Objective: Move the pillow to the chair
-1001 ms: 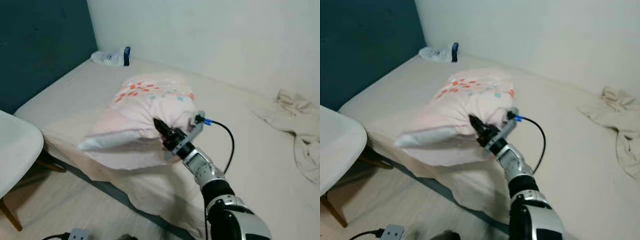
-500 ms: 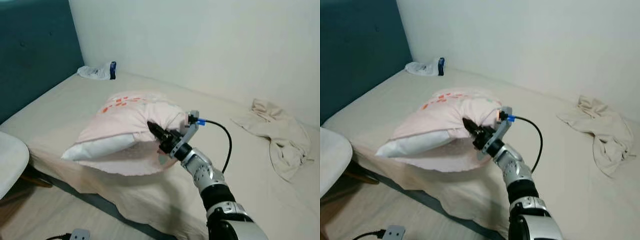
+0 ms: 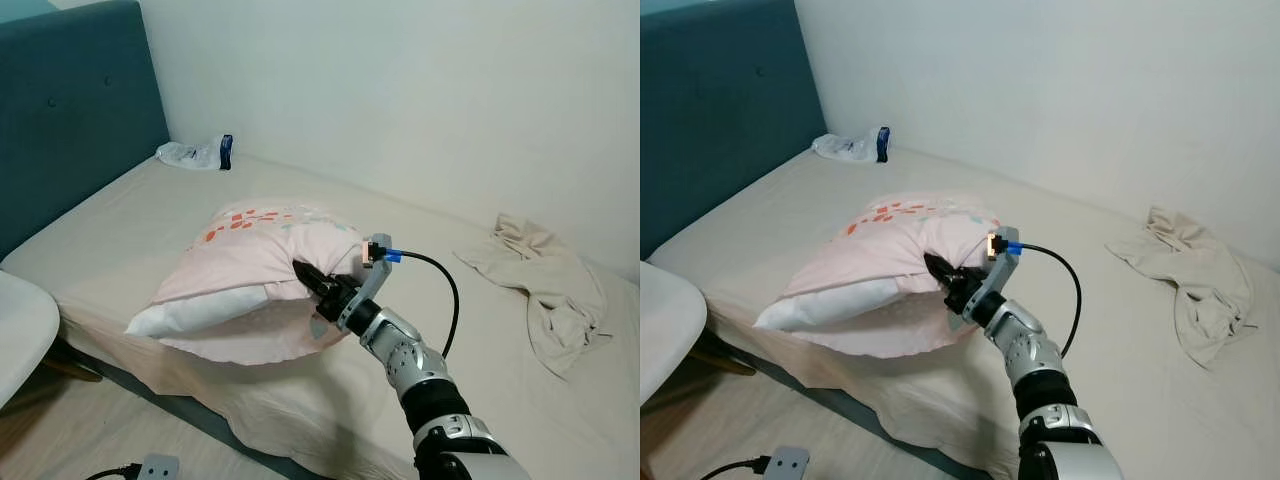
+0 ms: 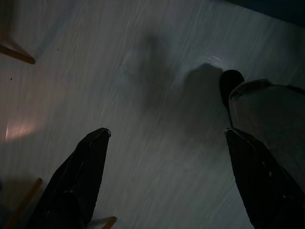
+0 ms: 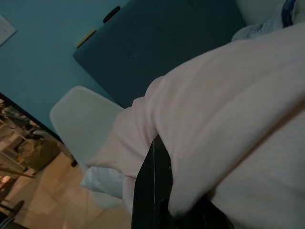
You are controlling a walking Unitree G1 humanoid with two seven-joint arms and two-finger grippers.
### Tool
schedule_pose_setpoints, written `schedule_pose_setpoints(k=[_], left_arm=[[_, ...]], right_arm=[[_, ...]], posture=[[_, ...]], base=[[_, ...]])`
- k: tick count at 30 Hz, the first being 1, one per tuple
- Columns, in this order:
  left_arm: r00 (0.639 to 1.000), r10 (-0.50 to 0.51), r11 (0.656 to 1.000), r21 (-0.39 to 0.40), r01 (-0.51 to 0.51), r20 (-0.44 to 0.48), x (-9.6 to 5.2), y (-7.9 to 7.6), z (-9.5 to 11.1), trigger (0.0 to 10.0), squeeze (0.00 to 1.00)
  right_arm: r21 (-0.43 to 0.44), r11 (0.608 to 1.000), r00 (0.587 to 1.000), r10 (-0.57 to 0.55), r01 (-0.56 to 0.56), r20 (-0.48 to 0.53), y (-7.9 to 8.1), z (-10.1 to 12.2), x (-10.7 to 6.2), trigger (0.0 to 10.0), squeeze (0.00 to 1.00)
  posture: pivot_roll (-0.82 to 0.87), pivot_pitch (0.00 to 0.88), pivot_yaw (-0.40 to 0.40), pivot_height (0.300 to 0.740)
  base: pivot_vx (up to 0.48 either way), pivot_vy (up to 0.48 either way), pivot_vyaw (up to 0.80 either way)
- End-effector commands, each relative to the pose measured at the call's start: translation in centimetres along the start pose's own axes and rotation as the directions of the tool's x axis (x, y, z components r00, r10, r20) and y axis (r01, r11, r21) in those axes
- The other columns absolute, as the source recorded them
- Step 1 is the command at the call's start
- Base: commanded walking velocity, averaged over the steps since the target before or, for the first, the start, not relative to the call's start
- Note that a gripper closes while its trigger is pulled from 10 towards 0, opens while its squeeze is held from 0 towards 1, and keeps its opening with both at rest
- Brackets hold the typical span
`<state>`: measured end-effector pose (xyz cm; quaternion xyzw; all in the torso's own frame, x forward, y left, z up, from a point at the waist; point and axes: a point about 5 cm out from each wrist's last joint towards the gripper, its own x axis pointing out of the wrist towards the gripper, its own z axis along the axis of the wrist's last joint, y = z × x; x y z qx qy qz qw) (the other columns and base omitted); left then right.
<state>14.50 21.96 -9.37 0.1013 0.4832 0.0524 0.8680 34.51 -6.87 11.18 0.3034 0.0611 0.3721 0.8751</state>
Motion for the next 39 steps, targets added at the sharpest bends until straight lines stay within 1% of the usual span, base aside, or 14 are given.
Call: schedule_pose_setpoints(k=[1, 5, 6, 8, 9, 10, 12, 14, 17, 23, 28, 33, 36, 39], left_arm=[[0.999, -0.001, 1.000, -0.002, 0.001, -0.033, -0.1, -0.1, -0.8, 10.0, 0.00], [0.999, -0.002, 1.000, -0.002, 0.001, -0.033, -0.1, -0.1, -0.8, 10.0, 0.00], [0.999, -0.001, 1.000, -0.002, 0.001, -0.035, -0.1, -0.1, -0.8, 10.0, 0.00], [0.999, 0.000, 1.000, -0.003, 0.000, -0.038, -0.1, -0.1, -0.9, 10.0, 0.00], [0.999, 0.000, 1.000, -0.005, 0.000, -0.039, -0.1, -0.1, -0.9, 10.0, 0.00], [0.999, 0.000, 1.000, -0.005, 0.000, -0.039, -0.1, -0.1, -0.9, 10.0, 0.00], [0.999, 0.000, 1.000, -0.008, 0.000, -0.040, -0.2, -0.2, -0.9, 10.0, 0.00], [0.999, -0.001, 1.000, -0.009, 0.001, -0.040, -0.2, -0.2, -0.9, 10.0, 0.00], [0.999, -0.004, 1.000, -0.009, 0.003, -0.041, -0.2, -0.4, -0.9, 10.0, 0.00], [0.999, -0.007, 1.000, -0.008, 0.006, -0.042, -0.2, -0.5, -1.0, 10.0, 0.00], [0.999, -0.012, 1.000, -0.004, 0.011, -0.047, -0.2, -0.6, -1.2, 10.0, 0.00], [0.999, -0.017, 1.000, -0.004, 0.017, -0.045, -0.2, -0.6, -1.1, 10.0, 0.00], [0.999, -0.018, 1.000, -0.004, 0.018, -0.045, -0.2, -0.7, -1.1, 10.0, 0.00], [0.999, -0.020, 1.000, -0.002, 0.020, -0.046, -0.2, -0.7, -1.1, 10.0, 0.00]], right_arm=[[-0.022, 0.999, 0.999, 0.040, -0.039, 0.021, 0.6, 0.3, 0.4, 10.0, 0.00], [-0.049, 0.997, 0.998, 0.068, -0.068, 0.009, 0.9, 0.3, 0.4, 10.0, 0.00], [-0.060, 0.993, 0.994, 0.105, -0.105, 0.003, 1.3, 0.3, 0.5, 10.0, 0.00], [-0.065, 0.970, 0.972, 0.235, -0.235, -0.008, 2.8, 0.3, 0.7, 10.0, 0.00], [-0.064, 0.949, 0.951, 0.309, -0.309, -0.017, 3.8, 0.2, 0.7, 10.0, 0.00], [-0.064, 0.934, 0.936, 0.351, -0.352, -0.022, 4.3, 0.2, 0.7, 10.0, 0.00], [-0.064, 0.908, 0.911, 0.413, -0.413, -0.028, 5.2, 0.0, 0.7, 10.0, 0.00], [-0.060, 0.896, 0.898, 0.440, -0.441, -0.025, 5.6, 0.0, 0.7, 10.0, 0.00], [-0.052, 0.885, 0.887, 0.462, -0.462, -0.018, 5.9, 0.1, 0.7, 10.0, 0.00], [-0.051, 0.883, 0.885, 0.466, -0.466, -0.011, 6.0, 0.3, 0.6, 10.0, 0.00], [-0.055, 0.895, 0.896, 0.444, -0.443, 0.009, 5.8, 0.8, 0.5, 10.0, 0.00], [-0.039, 0.916, 0.916, 0.400, -0.400, 0.004, 5.2, 0.2, 0.6, 10.0, 0.00], [-0.024, 0.917, 0.918, 0.397, -0.397, 0.004, 5.2, -0.2, 0.6, 10.0, 0.00], [-0.004, 0.909, 0.908, 0.418, -0.418, 0.019, 5.7, -0.2, 0.6, 10.0, 0.00]], posture=[[0.13, 0.000, -0.060, 0.740], [0.13, 0.000, -0.062, 0.740], [0.13, 0.000, -0.064, 0.740], [0.13, 0.000, -0.067, 0.740], [0.14, 0.000, -0.068, 0.740], [0.14, 0.000, -0.069, 0.740], [0.14, 0.000, -0.070, 0.740], [0.14, 0.000, -0.069, 0.740], [0.14, 0.000, -0.069, 0.740], [0.14, 0.000, -0.068, 0.740], [0.14, 0.000, -0.063, 0.740], [0.14, 0.000, -0.062, 0.740], [0.14, 0.000, -0.061, 0.740], [0.14, 0.000, -0.060, 0.740]], base=[[0.000, 0.000, 0.00], [0.000, 0.000, 0.56], [0.000, 0.000, 0.77], [0.000, 0.000, 0.77], [0.000, 0.000, 0.77], [0.000, 0.000, 0.77], [0.000, 0.000, 0.77], [0.000, 0.000, 0.77], [0.000, 0.000, 0.77], [0.000, 0.000, 0.76], [0.000, 0.000, 0.77], [0.000, 0.000, 0.77], [0.000, 0.000, 0.77], [0.000, 0.000, 0.77]])
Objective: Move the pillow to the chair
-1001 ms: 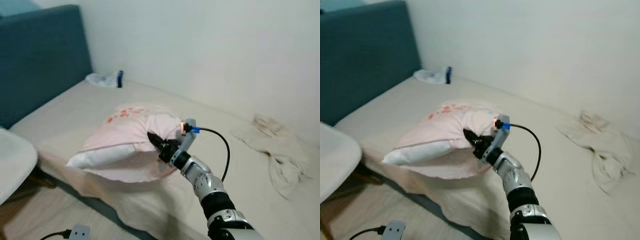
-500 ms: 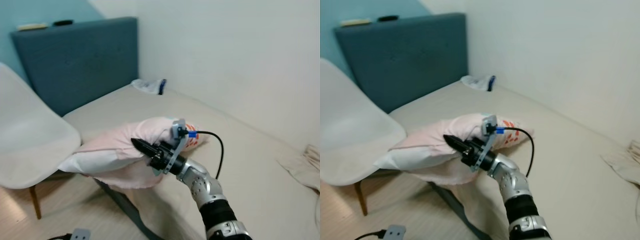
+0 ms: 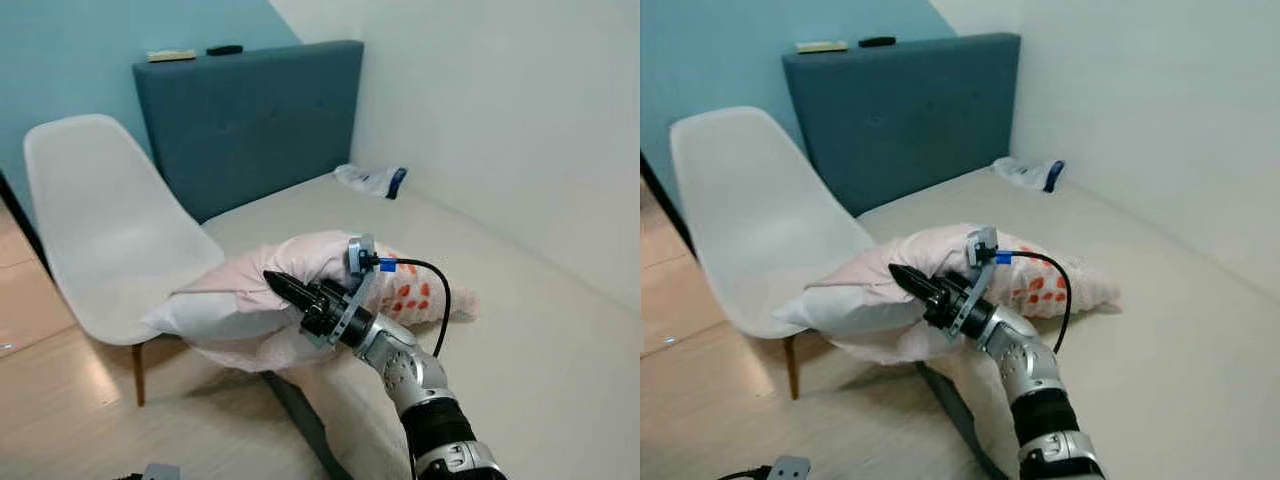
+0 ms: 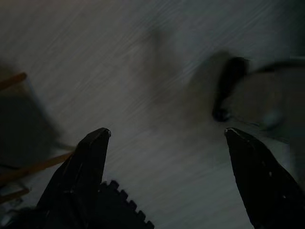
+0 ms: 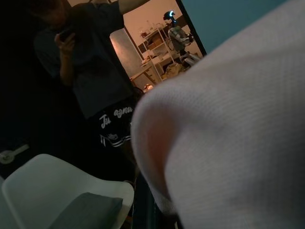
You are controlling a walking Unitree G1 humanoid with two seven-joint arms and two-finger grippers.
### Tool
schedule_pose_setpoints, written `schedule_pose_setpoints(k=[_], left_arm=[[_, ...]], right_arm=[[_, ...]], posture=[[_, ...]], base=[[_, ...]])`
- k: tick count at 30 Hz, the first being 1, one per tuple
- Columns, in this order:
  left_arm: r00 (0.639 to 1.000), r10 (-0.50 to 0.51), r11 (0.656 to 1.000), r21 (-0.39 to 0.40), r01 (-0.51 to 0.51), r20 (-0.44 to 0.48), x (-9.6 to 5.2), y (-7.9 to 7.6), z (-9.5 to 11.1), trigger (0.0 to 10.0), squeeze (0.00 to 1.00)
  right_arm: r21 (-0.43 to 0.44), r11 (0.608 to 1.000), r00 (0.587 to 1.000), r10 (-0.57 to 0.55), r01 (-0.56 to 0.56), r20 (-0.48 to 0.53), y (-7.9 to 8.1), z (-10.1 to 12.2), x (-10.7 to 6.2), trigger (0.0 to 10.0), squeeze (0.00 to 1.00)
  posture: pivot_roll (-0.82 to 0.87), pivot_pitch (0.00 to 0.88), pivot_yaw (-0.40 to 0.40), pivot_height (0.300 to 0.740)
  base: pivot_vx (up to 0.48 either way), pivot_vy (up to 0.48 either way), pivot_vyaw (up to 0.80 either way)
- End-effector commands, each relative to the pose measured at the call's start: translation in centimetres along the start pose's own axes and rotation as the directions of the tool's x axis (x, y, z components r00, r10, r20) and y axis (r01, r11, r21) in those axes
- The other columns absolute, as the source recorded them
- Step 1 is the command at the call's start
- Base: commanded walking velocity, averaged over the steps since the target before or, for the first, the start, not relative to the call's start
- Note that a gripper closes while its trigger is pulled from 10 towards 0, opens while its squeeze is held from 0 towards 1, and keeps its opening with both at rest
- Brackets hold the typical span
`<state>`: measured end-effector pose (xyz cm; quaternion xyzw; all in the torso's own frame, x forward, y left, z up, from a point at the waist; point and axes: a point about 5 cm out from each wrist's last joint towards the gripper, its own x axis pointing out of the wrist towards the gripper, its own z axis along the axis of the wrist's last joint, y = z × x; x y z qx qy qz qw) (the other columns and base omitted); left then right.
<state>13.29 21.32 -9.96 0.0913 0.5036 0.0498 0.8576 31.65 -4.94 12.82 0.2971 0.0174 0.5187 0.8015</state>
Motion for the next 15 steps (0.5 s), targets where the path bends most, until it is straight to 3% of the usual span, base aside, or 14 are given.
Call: schedule_pose_setpoints(k=[1, 7, 15], left_arm=[[1.000, -0.003, 1.000, 0.009, 0.003, 0.000, 0.0, 0.1, 0.1, 10.0, 0.00], [1.000, -0.005, 1.000, 0.015, 0.005, -0.002, 0.0, 0.0, 0.1, 10.0, 0.00], [1.000, -0.004, 1.000, 0.012, 0.004, 0.003, 0.1, 0.0, 0.3, 10.0, 0.00]], right_arm=[[0.010, 0.994, 0.993, 0.104, -0.105, 0.056, 1.7, 0.5, 1.8, 10.0, 0.00], [0.034, 0.977, 0.972, 0.206, -0.211, 0.110, 3.1, 1.6, 2.5, 10.0, 0.00], [0.022, 0.972, 0.960, 0.228, -0.235, 0.165, 3.6, 3.1, 3.2, 10.0, 0.00]], posture=[[0.14, 0.000, -0.059, 0.740], [0.15, 0.000, -0.061, 0.740], [0.15, 0.000, -0.062, 0.740]], base=[[0.000, 0.000, 0.77], [0.000, 0.000, 0.77], [0.000, 0.000, 0.76]])
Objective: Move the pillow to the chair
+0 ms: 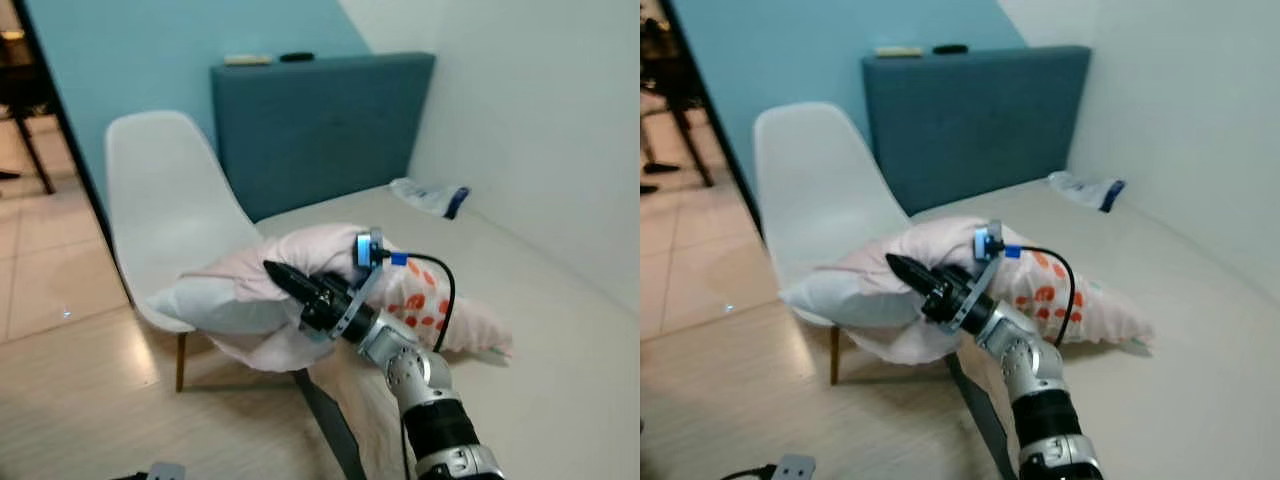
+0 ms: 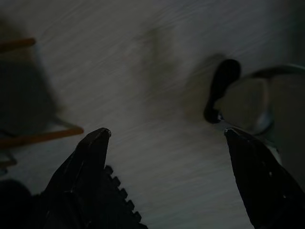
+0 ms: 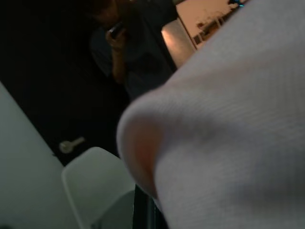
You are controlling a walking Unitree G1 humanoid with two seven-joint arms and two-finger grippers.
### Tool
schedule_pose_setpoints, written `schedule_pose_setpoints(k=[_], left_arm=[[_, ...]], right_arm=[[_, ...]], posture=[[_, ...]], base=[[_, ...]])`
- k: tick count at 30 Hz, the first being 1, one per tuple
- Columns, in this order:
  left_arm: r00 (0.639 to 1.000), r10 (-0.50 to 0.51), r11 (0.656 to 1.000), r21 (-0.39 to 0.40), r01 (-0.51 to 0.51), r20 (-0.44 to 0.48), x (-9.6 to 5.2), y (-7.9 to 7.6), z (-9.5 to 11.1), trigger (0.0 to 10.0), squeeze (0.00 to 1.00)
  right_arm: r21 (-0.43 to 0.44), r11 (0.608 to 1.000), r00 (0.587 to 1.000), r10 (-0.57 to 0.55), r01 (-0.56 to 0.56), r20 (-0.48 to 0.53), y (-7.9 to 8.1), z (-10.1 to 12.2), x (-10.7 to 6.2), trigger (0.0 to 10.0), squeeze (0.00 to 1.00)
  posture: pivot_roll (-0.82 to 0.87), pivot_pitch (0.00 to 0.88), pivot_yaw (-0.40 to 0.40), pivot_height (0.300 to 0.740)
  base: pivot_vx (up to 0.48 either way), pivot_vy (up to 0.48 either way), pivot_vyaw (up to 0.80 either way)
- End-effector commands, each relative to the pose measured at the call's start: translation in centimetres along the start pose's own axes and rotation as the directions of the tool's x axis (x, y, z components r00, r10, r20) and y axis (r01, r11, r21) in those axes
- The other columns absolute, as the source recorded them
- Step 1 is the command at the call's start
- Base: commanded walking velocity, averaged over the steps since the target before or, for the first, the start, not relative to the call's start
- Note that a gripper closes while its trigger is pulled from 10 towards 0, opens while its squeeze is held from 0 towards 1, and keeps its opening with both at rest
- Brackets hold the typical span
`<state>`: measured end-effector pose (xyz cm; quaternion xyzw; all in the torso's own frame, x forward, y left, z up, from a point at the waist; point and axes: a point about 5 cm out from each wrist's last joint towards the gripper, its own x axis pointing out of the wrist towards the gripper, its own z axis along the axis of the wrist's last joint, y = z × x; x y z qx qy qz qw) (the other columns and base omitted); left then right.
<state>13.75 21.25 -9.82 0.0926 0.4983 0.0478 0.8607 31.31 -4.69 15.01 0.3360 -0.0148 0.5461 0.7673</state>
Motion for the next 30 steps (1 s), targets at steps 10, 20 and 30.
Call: schedule_pose_setpoints(k=[10, 20, 30], left_arm=[[1.000, -0.009, 1.000, 0.016, 0.009, -0.013, 0.0, -0.1, -0.3, 10.0, 0.00], [1.000, -0.014, 1.000, 0.016, 0.014, -0.012, 0.0, -0.3, -0.3, 10.0, 0.00], [1.000, -0.019, 1.000, 0.017, 0.019, -0.016, -0.1, -0.4, -0.4, 10.0, 0.00]], right_arm=[[-0.039, 0.985, 0.974, 0.174, -0.170, 0.144, 3.1, 3.5, 3.8, 10.0, 0.00], [-0.044, 0.970, 0.963, 0.244, -0.240, 0.116, 4.7, 3.5, 5.0, 10.0, 0.00], [-0.062, 0.931, 0.930, -0.364, 0.361, -0.047, -2.8, -0.1, 1.5, 10.0, 0.00]], posture=[[0.14, 0.000, -0.061, 0.740], [0.15, 0.000, -0.076, 0.740], [0.15, 0.000, -0.071, 0.740]], base=[[0.000, 0.000, 0.76], [0.000, 0.000, 0.77], [0.000, 0.000, 0.75]])
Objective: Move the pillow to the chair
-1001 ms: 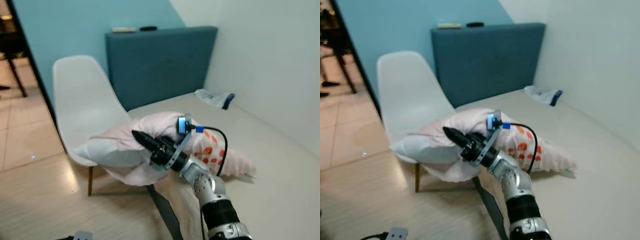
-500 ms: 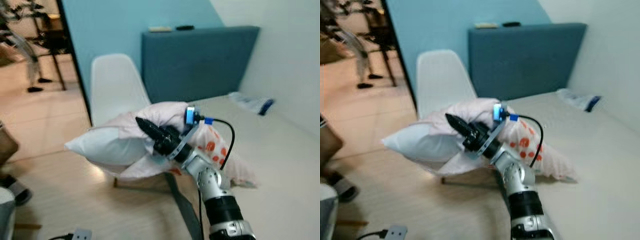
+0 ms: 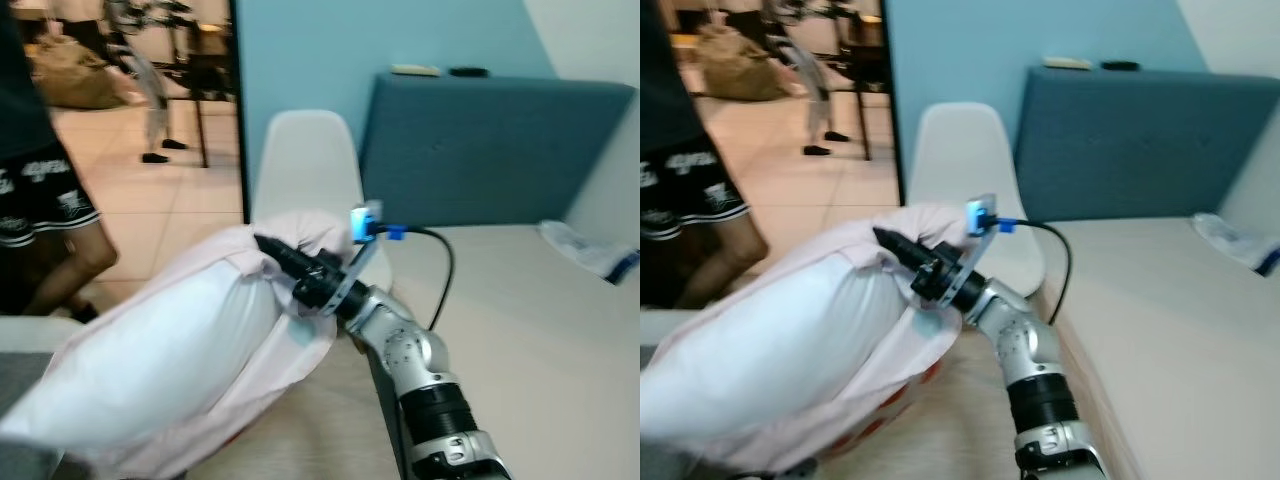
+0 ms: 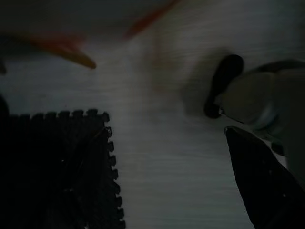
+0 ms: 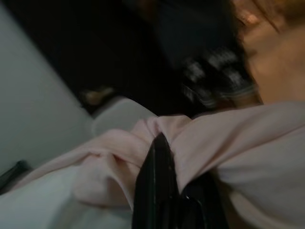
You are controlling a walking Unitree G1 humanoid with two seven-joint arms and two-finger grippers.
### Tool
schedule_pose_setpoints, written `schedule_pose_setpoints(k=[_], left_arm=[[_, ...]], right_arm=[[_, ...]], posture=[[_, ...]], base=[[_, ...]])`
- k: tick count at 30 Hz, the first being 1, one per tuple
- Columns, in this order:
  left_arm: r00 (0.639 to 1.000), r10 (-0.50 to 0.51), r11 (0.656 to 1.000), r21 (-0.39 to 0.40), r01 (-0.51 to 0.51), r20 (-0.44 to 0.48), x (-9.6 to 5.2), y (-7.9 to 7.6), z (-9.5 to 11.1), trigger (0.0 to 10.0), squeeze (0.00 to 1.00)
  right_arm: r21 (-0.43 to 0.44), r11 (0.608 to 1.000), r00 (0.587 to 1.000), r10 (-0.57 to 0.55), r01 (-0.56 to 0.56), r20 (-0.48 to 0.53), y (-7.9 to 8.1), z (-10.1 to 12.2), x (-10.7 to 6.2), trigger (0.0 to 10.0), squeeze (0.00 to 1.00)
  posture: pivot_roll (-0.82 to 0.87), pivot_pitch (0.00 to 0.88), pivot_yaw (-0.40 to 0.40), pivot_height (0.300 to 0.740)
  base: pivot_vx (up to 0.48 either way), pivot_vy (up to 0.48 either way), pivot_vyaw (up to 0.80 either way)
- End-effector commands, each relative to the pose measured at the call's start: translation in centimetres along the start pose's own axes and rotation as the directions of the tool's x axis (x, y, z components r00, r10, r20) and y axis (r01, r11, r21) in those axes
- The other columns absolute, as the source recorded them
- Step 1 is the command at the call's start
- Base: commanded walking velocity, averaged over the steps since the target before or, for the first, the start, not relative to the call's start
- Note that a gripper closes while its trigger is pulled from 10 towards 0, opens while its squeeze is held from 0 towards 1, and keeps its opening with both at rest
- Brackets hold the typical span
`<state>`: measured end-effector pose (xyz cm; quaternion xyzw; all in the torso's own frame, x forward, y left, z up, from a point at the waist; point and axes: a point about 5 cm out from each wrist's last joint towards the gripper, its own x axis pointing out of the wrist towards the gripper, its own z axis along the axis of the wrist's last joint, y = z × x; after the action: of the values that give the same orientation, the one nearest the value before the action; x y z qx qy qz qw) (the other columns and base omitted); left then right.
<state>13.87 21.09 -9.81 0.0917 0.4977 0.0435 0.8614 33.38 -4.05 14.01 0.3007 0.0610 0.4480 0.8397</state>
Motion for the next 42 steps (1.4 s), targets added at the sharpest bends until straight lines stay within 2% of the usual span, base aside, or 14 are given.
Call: schedule_pose_setpoints(k=[1, 2, 3, 7, 10, 14, 22, 25, 35, 39, 42], left_arm=[[1.000, -0.011, 1.000, 0.015, 0.011, -0.018, -0.1, -0.2, -0.5, 10.0, 0.00], [1.000, -0.012, 1.000, 0.015, 0.012, -0.018, -0.1, -0.2, -0.5, 10.0, 0.00], [1.000, -0.012, 1.000, 0.015, 0.012, -0.018, -0.1, -0.2, -0.5, 10.0, 0.00], [1.000, -0.015, 1.000, 0.016, 0.016, -0.016, -0.1, -0.2, -0.5, 10.0, 0.00], [1.000, -0.017, 1.000, 0.017, 0.017, -0.017, -0.1, -0.1, -0.5, 10.0, 0.00], [1.000, -0.021, 1.000, 0.020, 0.022, -0.017, -0.1, -0.2, -0.5, 10.0, 0.00], [1.000, -0.022, 1.000, 0.019, 0.023, -0.017, -0.1, -0.2, -0.5, 10.0, 0.00], [0.999, -0.031, 0.999, 0.014, 0.031, -0.017, -0.1, -0.7, -0.5, 10.0, 0.00], [1.000, -0.029, 1.000, 0.011, 0.029, -0.013, -0.1, -0.7, -0.4, 10.0, 0.00], [1.000, -0.022, 0.999, 0.025, 0.022, -0.005, 0.0, -0.5, -0.2, 10.0, 0.00], [1.000, -0.020, 0.999, 0.026, 0.020, -0.003, 0.0, -0.4, -0.1, 10.0, 0.00]], right_arm=[[-0.019, 0.996, 0.995, -0.092, 0.092, 0.036, -0.5, 0.3, 0.6, 10.0, 0.00], [-0.065, 0.958, 0.960, -0.281, 0.279, -0.009, -2.9, -0.5, -0.8, 10.0, 0.00], [-0.065, 0.958, 0.960, -0.281, 0.279, -0.009, -2.9, -0.5, -0.8, 10.0, 0.00], [-0.081, 0.892, 0.895, -0.447, 0.445, 0.002, -4.9, -0.4, -2.6, 10.0, 0.00], [-0.075, 0.873, 0.876, -0.481, 0.482, 0.030, -5.4, 0.1, -2.9, 10.0, 0.00], [-0.073, 0.861, 0.863, -0.499, 0.504, 0.075, -5.8, 0.8, -2.8, 10.0, 0.00], [-0.069, 0.859, 0.861, -0.501, 0.507, 0.083, -5.8, 0.9, -2.7, 10.0, 0.00], [-0.073, 0.860, 0.862, -0.499, 0.505, 0.090, -5.9, 1.2, -2.6, 10.0, 0.00], [-0.055, 0.867, 0.864, -0.486, 0.495, 0.130, -6.0, 2.2, -2.8, 10.0, 0.00], [-0.057, 0.895, 0.890, -0.430, 0.442, 0.151, -5.7, 2.6, -2.4, 10.0, 0.00], [-0.126, 0.907, 0.913, -0.385, 0.401, 0.134, -5.2, 2.2, -2.1, 10.0, 0.00]], posture=[[0.15, 0.000, -0.071, 0.740], [0.14, 0.000, -0.065, 0.740], [0.14, 0.000, -0.065, 0.740], [0.14, 0.000, -0.060, 0.740], [0.14, 0.000, -0.057, 0.740], [0.14, 0.000, -0.057, 0.740], [0.14, 0.000, -0.057, 0.740], [0.13, 0.000, -0.066, 0.740], [0.12, 0.000, -0.061, 0.740], [0.12, 0.000, -0.058, 0.740], [0.13, 0.000, -0.058, 0.740]], base=[[0.000, 0.000, 0.72], [0.000, 0.000, 0.00], [0.000, 0.000, 0.00], [0.000, 0.000, 0.00], [0.000, 0.000, 0.00], [0.000, 0.000, -0.79], [0.000, 0.000, -0.79], [0.000, 0.000, 0.00], [0.000, 0.000, 0.00], [0.000, 0.000, 0.00], [0.000, 0.000, 0.00]])
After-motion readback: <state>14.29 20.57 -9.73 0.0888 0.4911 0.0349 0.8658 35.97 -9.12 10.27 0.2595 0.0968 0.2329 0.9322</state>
